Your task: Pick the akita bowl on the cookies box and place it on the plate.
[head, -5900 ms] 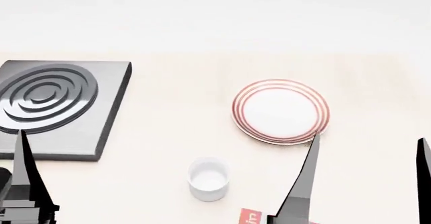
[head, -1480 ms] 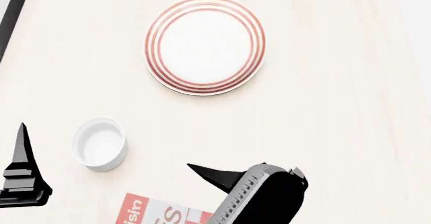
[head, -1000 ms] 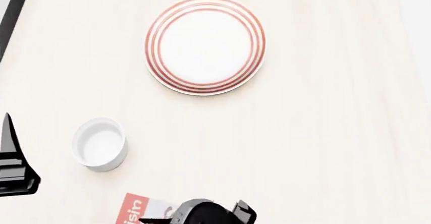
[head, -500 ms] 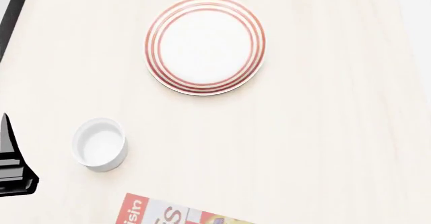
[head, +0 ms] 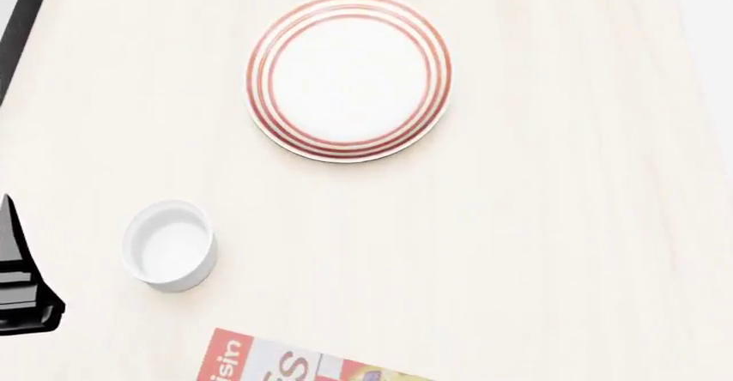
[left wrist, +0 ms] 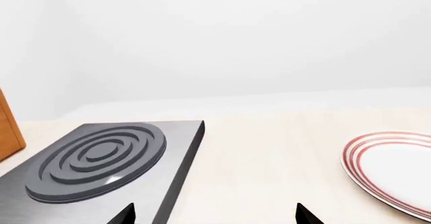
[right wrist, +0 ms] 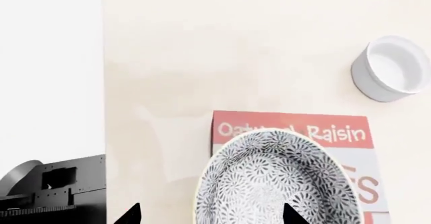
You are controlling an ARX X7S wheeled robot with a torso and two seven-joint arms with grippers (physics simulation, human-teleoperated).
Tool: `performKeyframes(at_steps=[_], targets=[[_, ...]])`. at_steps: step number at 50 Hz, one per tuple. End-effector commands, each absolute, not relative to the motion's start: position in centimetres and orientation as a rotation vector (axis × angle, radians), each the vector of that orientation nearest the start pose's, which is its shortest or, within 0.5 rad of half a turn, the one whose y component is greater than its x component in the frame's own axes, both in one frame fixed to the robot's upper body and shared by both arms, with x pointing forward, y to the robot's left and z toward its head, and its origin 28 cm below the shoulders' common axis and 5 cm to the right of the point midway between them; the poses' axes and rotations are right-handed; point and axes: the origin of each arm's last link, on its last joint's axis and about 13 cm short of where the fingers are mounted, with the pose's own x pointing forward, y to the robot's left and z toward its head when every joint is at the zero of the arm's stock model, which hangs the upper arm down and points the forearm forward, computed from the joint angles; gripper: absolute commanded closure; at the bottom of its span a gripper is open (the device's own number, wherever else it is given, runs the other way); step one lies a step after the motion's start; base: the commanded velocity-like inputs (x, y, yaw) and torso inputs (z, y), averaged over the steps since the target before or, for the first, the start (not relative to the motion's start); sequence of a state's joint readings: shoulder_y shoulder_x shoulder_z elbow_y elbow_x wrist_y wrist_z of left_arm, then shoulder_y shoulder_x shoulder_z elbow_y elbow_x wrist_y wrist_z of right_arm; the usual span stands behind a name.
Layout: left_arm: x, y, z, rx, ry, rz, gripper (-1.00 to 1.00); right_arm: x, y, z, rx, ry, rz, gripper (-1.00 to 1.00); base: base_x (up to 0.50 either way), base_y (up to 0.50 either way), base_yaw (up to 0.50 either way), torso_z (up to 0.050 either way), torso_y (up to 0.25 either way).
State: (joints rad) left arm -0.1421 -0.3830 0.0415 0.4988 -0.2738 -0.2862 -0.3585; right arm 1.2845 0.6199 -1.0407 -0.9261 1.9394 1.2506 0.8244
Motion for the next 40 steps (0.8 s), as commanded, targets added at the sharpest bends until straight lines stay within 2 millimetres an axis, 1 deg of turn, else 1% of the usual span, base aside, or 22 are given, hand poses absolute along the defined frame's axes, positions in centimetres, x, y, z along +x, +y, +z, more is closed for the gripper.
performKeyframes(at_steps=[1, 23, 40], targets=[[22.4, 25.5, 13.5, 0.072, -0.333, 0.181, -1.0, 14.0, -7.5, 22.5, -0.883, 0.414, 1.127, -1.0, 0.0, 0.0, 0.0, 0.0, 0.0], [22.4, 25.4, 13.4, 0.075, -0.332, 0.178, -1.0, 14.2, -7.1, 22.5, -0.943, 0.46, 1.174, -1.0, 0.0, 0.0, 0.0, 0.0, 0.0], [22.4, 25.5, 13.3, 0.074, -0.33, 0.175, -1.0, 15.4, -7.1, 22.1, -0.971, 0.469, 1.133, -1.0, 0.0, 0.0, 0.0, 0.0, 0.0]])
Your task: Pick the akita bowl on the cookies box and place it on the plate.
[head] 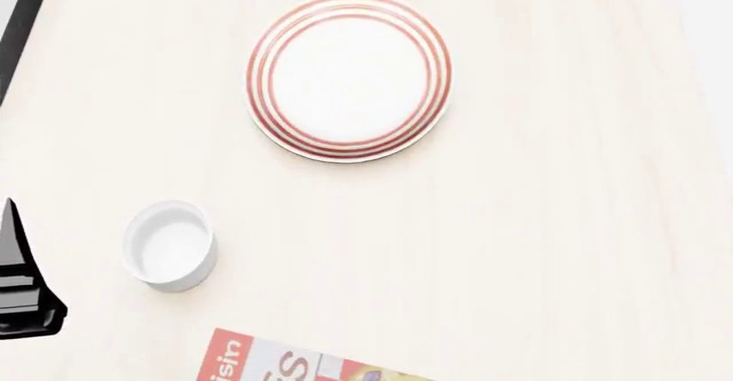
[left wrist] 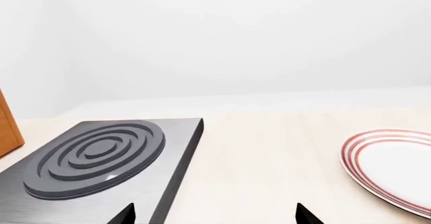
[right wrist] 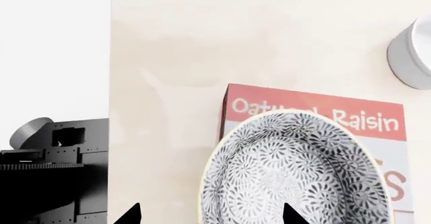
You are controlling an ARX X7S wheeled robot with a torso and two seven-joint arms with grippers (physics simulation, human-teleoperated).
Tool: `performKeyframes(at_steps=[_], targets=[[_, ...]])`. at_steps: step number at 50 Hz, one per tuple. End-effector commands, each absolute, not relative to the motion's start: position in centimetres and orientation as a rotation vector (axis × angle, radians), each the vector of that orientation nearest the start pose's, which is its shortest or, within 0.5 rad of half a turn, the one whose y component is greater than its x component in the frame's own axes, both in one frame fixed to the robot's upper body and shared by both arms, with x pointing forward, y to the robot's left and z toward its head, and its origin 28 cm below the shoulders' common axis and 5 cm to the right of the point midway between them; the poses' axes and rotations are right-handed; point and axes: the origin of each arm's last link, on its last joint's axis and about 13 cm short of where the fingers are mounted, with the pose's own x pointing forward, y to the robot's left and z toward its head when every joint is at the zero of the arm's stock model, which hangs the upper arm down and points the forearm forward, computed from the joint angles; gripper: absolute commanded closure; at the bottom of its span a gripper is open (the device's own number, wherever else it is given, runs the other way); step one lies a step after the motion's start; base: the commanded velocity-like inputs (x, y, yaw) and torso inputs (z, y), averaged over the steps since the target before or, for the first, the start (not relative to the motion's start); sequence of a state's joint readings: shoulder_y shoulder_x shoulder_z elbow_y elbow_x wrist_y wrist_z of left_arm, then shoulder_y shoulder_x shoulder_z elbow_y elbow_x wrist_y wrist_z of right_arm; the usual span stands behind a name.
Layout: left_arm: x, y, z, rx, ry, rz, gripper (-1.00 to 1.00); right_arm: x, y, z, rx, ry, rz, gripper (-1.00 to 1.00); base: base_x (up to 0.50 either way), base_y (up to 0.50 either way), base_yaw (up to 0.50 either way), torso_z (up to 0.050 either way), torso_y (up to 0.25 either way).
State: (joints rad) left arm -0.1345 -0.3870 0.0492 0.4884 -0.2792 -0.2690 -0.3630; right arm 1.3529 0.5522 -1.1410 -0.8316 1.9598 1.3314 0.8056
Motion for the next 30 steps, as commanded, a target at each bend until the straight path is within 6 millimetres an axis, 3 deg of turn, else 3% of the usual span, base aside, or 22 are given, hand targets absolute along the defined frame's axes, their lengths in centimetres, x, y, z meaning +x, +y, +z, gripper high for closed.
performKeyframes(at_steps=[1, 7, 8, 30], targets=[[22.38, 25.45, 13.26, 0.074, -0.33, 0.175, -1.0, 15.47, -7.15, 22.08, -0.971, 0.469, 1.132, -1.0, 0.0, 0.0, 0.0, 0.0, 0.0], [22.36, 25.46, 13.27, 0.074, -0.33, 0.174, -1.0, 15.42, -7.17, 21.84, -0.987, 0.46, 1.137, -1.0, 0.0, 0.0, 0.0, 0.0, 0.0], [22.37, 25.47, 13.27, 0.074, -0.33, 0.175, -1.0, 15.44, -7.18, 21.82, -0.988, 0.464, 1.138, 1.0, 0.0, 0.0, 0.0, 0.0, 0.0], [22.31, 25.42, 13.36, 0.073, -0.331, 0.172, -1.0, 15.52, -7.36, 21.69, -1.034, 0.447, 1.133, 1.0, 0.0, 0.0, 0.0, 0.0, 0.0]])
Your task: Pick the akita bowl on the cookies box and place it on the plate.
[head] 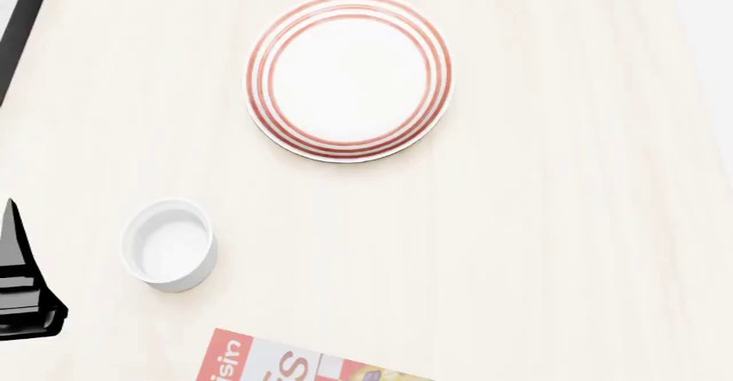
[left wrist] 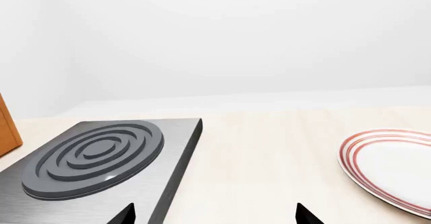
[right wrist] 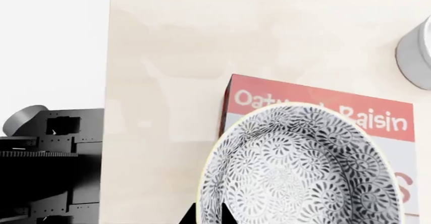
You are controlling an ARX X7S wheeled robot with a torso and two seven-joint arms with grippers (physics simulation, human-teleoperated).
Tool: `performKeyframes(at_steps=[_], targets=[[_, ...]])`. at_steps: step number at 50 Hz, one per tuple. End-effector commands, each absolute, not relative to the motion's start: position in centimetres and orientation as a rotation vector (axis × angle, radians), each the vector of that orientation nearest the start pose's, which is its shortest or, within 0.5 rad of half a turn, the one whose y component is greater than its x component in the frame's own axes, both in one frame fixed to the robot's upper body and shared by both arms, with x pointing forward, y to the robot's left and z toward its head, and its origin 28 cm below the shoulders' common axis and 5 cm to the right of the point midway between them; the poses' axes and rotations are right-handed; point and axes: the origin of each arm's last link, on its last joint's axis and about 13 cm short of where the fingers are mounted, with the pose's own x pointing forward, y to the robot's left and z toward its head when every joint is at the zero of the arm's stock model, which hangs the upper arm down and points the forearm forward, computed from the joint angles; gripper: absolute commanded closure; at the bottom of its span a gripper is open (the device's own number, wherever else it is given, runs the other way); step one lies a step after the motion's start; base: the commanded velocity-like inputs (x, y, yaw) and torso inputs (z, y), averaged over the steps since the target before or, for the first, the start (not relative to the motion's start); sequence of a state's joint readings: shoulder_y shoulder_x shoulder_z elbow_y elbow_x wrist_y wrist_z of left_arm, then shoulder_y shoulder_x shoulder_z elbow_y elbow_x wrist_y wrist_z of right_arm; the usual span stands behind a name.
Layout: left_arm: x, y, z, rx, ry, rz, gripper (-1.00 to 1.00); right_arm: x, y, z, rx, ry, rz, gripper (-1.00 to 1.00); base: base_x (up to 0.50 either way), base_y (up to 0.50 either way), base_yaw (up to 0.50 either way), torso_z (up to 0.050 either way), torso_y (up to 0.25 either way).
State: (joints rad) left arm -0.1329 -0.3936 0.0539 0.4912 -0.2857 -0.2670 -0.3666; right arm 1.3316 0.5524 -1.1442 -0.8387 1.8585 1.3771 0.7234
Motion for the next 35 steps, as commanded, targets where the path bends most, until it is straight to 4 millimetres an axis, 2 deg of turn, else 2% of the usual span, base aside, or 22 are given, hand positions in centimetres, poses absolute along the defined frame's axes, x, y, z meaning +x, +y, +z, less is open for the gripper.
performKeyframes(at_steps=[1, 7, 10, 22, 35], targets=[[22.3, 25.4, 13.4, 0.073, -0.331, 0.172, -1.0, 15.5, -7.4, 21.7, -1.036, 0.446, 1.129, 1.0, 0.0, 0.0, 0.0, 0.0, 0.0], [22.3, 25.4, 13.4, 0.072, -0.331, 0.172, -1.0, 15.9, -7.5, 22.1, -1.082, 0.43, 1.066, 1.0, 0.0, 0.0, 0.0, 0.0, 0.0], [22.3, 25.4, 13.4, 0.071, -0.332, 0.171, -1.0, 16.3, -7.8, 22.8, -1.15, 0.396, 0.973, 1.0, 0.0, 0.0, 0.0, 0.0, 0.0], [22.2, 25.4, 13.4, 0.063, -0.329, 0.168, -1.0, 17.3, -8.6, 25.6, -1.274, 0.267, 0.79, 1.0, 0.0, 0.0, 0.0, 0.0, 0.0], [22.3, 25.4, 13.5, 0.061, -0.328, 0.166, -1.0, 18.1, -9.2, 27.3, -1.394, 0.176, 0.654, 1.0, 0.0, 0.0, 0.0, 0.0, 0.0]])
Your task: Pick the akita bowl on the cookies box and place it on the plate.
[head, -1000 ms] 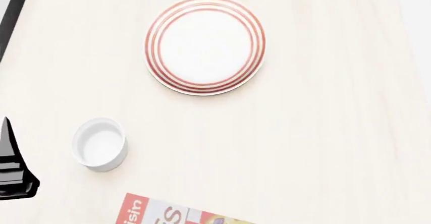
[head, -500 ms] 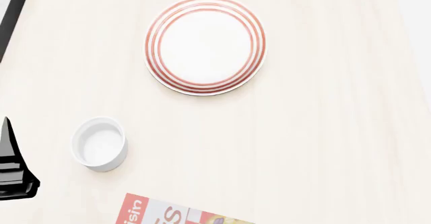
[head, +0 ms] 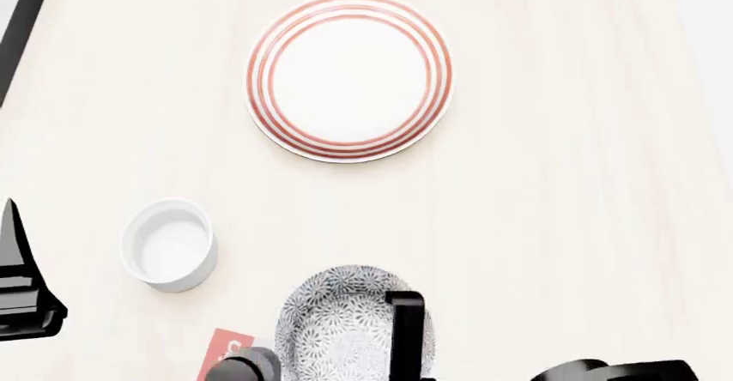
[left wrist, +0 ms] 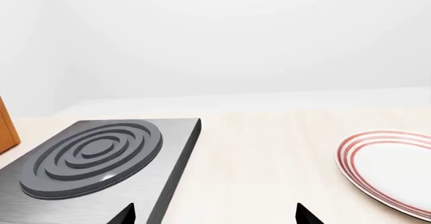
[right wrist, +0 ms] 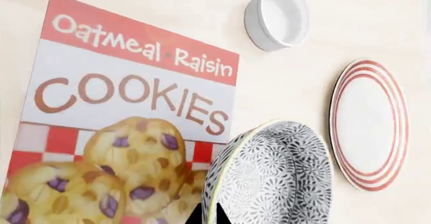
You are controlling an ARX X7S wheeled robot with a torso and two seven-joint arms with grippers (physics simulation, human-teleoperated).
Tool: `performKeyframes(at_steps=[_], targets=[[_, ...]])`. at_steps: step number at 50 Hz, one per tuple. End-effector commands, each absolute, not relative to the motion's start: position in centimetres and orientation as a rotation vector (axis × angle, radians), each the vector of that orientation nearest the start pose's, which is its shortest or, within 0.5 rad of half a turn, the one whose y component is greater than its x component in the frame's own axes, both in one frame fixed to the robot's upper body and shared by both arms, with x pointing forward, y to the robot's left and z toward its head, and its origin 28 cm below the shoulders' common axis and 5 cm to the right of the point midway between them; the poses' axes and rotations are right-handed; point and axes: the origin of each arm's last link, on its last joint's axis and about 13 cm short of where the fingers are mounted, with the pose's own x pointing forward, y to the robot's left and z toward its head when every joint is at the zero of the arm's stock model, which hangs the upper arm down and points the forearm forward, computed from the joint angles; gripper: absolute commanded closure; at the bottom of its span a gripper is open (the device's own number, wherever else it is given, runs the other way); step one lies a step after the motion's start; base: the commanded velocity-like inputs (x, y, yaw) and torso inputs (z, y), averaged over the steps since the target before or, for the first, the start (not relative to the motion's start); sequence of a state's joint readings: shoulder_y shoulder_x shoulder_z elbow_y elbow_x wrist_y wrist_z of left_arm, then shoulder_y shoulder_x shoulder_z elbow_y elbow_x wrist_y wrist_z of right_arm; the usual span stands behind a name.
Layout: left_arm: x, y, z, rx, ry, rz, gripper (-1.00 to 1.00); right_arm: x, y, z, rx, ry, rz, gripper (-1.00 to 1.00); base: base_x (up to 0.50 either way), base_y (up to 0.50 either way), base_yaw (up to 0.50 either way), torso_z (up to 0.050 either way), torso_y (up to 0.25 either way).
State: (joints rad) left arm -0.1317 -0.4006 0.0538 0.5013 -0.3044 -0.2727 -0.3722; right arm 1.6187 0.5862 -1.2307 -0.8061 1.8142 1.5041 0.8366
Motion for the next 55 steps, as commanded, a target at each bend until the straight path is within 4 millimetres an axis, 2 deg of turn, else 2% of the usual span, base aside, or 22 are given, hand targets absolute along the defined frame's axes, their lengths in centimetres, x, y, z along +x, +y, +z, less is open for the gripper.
performKeyframes(at_steps=[1, 7, 19, 35, 51, 55], targets=[[22.3, 25.4, 13.5, 0.061, -0.327, 0.165, -1.0, 18.1, -9.2, 27.4, -1.394, 0.176, 0.652, 1.0, 0.0, 0.0, 0.0, 0.0, 0.0], [22.2, 25.3, 13.4, 0.058, -0.325, 0.16, -1.0, 18.3, -9.4, 28.1, -1.465, 0.139, 0.586, 1.0, 0.0, 0.0, 0.0, 0.0, 0.0], [22.1, 25.3, 13.4, 0.055, -0.325, 0.156, -1.0, 19.5, -9.7, 29.5, -1.488, 0.121, 0.524, 1.0, 0.0, 0.0, 0.0, 0.0, 0.0], [22.0, 25.2, 13.1, 0.069, -0.327, 0.133, -1.0, 24.1, -10.0, 30.3, -1.421, 0.081, 0.468, 1.0, 0.0, 0.0, 0.0, 0.0, 0.0], [21.7, 25.0, 12.8, 0.077, -0.336, 0.104, -1.0, 28.5, -9.3, 31.5, -1.396, 0.002, 0.389, 1.0, 0.0, 0.0, 0.0, 0.0, 0.0], [21.4, 24.7, 13.0, 0.079, -0.345, 0.038, -1.0, 29.3, -9.2, 31.8, -1.382, -0.014, 0.373, 1.0, 0.0, 0.0, 0.0, 0.0, 0.0]])
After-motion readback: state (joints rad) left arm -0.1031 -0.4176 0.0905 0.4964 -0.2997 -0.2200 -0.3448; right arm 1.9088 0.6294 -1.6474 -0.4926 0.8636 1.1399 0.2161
